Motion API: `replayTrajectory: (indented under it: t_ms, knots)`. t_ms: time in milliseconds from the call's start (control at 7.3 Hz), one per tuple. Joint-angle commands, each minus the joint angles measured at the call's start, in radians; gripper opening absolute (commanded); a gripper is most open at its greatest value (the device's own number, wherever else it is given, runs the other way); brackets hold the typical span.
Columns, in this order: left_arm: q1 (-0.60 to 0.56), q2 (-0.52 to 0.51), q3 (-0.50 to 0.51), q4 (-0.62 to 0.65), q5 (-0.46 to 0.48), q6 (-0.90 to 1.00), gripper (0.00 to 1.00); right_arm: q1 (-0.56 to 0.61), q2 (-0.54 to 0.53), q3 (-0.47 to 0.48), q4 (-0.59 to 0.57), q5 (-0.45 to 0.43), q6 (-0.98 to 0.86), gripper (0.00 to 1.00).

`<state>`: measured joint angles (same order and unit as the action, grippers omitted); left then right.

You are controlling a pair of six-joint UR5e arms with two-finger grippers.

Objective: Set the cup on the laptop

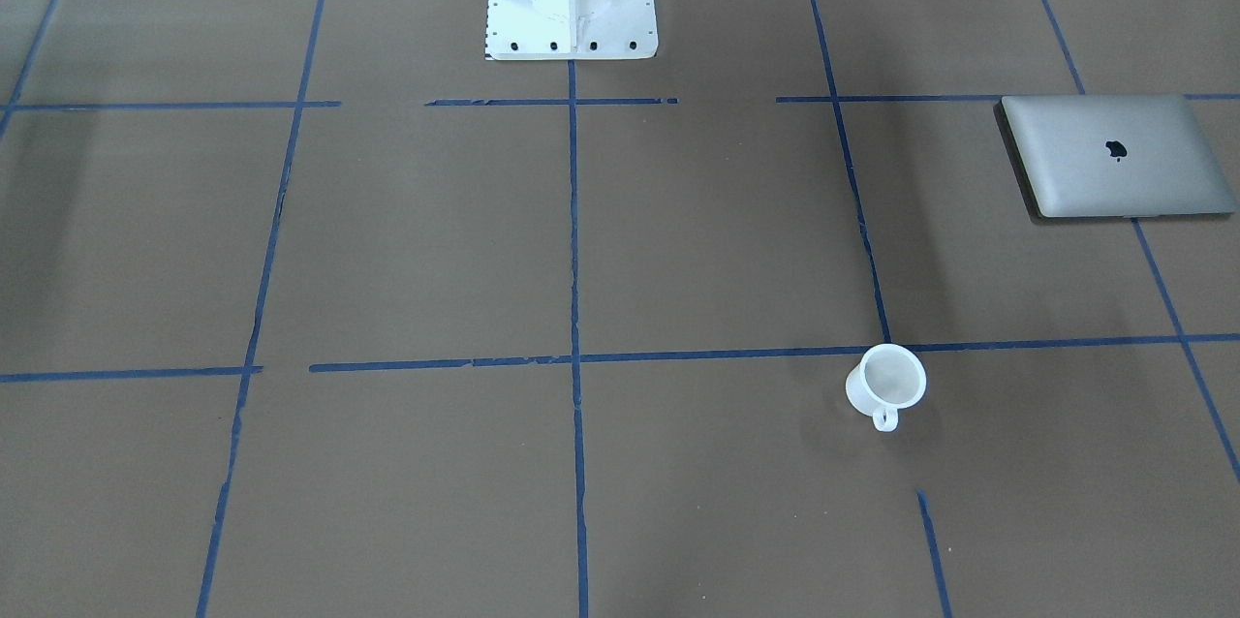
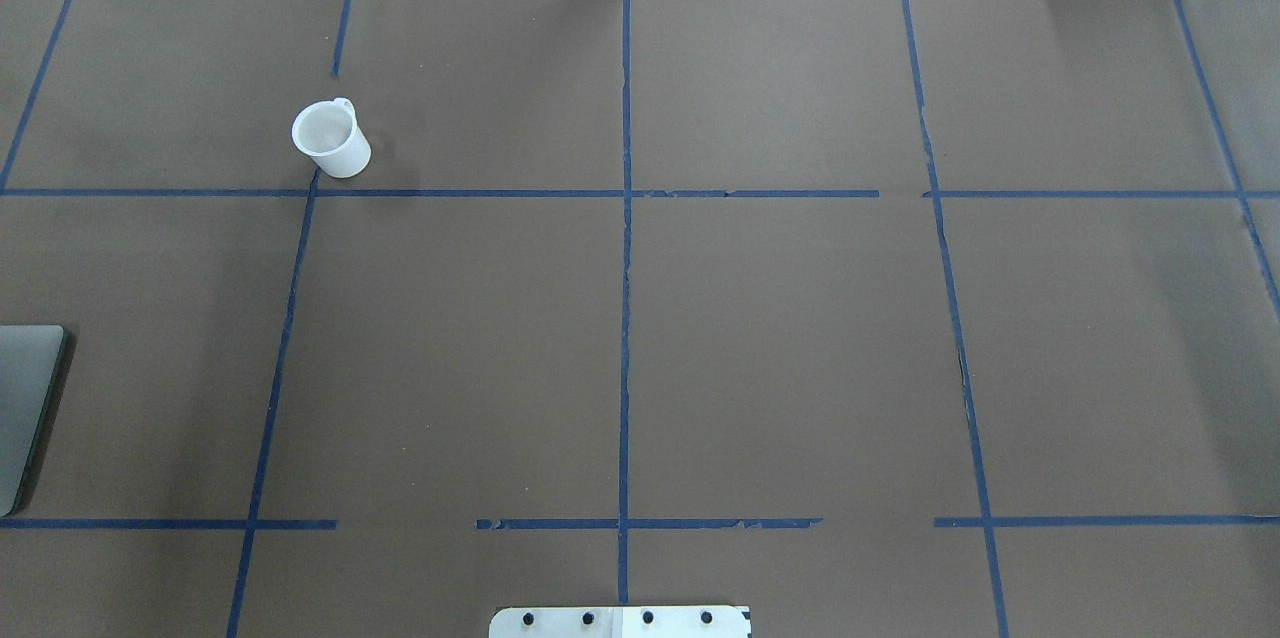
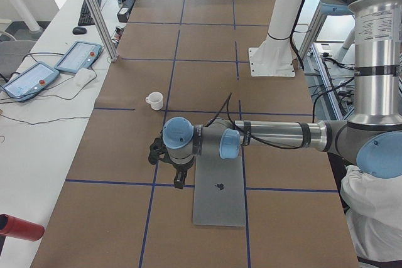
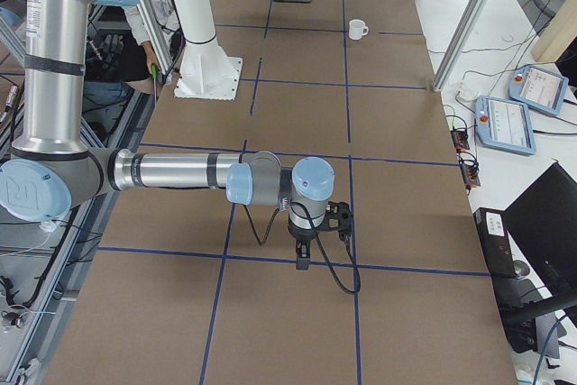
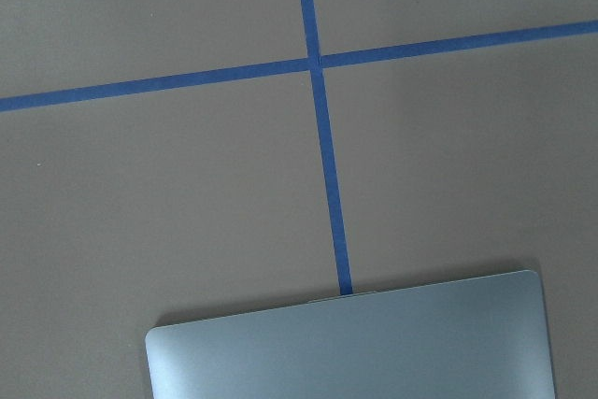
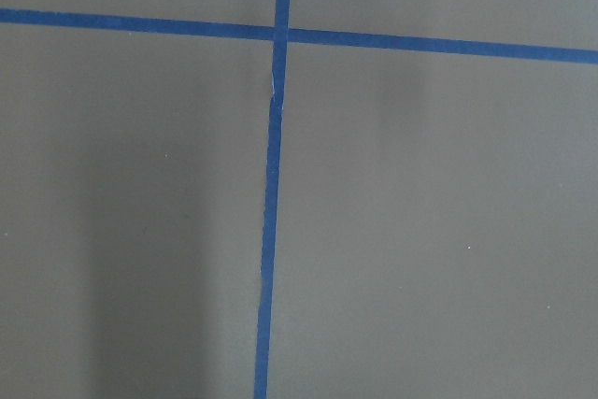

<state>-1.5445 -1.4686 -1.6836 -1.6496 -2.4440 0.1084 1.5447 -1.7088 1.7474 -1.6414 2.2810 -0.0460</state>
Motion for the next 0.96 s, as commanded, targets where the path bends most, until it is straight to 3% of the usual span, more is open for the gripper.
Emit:
replayTrajectory:
  t_ms: [0, 548, 822]
  knots:
    - [0.056, -0.021, -0.008, -0.062, -0.035, -0.035, 1.0, 0.0, 0.0, 0.0, 0.0, 0.0, 0.0, 1.0]
    - [0.297, -0.399, 0.062, -0.045, -0.018, -0.299, 1.0, 0.0, 0.0, 0.001, 0.0, 0.0, 0.0, 1.0]
    - [0.372, -0.607, 0.235, -0.047, 0.093, -0.413, 1.0, 0.0, 0.0, 0.0, 0.0, 0.0, 0.0, 1.0]
